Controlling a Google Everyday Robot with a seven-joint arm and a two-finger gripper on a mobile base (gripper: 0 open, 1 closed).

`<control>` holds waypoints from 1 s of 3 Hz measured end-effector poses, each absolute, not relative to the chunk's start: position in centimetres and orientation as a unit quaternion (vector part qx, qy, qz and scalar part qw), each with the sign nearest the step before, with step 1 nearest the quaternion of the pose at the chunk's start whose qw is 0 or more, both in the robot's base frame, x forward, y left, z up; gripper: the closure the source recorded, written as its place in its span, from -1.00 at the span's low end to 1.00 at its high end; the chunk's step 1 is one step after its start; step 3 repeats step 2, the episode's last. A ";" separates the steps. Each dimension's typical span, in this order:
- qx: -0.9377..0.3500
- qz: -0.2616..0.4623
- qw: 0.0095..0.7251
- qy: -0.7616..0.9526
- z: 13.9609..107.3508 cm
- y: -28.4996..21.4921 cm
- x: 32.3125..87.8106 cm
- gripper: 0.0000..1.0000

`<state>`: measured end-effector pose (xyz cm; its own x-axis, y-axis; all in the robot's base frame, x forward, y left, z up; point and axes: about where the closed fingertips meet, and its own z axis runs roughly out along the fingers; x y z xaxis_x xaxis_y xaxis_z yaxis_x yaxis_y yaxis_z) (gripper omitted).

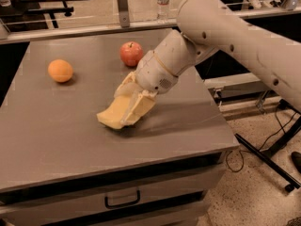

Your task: Pick sponge

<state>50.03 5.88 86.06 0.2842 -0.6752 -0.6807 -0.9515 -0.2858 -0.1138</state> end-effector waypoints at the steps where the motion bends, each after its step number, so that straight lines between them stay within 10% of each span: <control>1: -0.756 0.266 0.293 0.522 88.0 5.6 49.2 1.00; 3: -0.755 0.266 0.296 0.520 88.2 5.5 49.1 1.00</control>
Offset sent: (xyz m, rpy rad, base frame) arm -0.0071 -0.0024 0.0178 0.0527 -0.0334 0.0068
